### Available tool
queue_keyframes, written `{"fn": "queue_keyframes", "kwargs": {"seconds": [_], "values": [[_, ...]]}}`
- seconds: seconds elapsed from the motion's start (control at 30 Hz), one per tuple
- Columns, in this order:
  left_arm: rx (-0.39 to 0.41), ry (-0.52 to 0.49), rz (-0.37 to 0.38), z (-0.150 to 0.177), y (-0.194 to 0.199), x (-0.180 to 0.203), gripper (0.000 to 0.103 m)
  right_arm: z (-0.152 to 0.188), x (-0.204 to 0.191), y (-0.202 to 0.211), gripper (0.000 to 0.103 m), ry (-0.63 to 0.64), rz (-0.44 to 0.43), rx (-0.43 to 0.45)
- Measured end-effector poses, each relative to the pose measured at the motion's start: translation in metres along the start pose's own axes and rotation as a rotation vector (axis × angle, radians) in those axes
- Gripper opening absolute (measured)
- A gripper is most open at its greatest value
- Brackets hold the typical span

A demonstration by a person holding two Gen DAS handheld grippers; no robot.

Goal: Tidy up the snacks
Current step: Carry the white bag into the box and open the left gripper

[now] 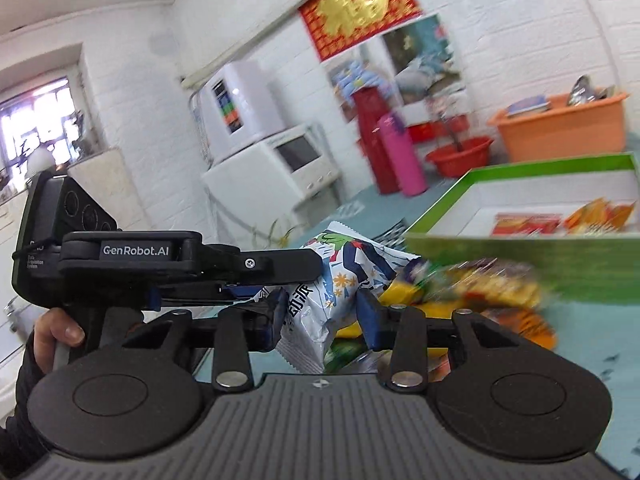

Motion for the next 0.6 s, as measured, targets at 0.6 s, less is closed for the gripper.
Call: {"fn": "queue_keyframes", "kwargs": {"seconds": [0.6], "values": [[-0.065,0.034,0.026,-0.087,-0.135,-0.026,0.044,-0.069,0.120,-0.038,0.067,0.011,0.148,0.007]]}}
Point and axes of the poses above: each gripper's, at about its wrist camera, not at the fingertips, and y roughly against the way its jaws point, x to its right, z to its underside, the point moved 2 cm from there along -y, roughly the way its jaws point, and after that the axes turned 7 degrees about -x, right-handed, at the moved point
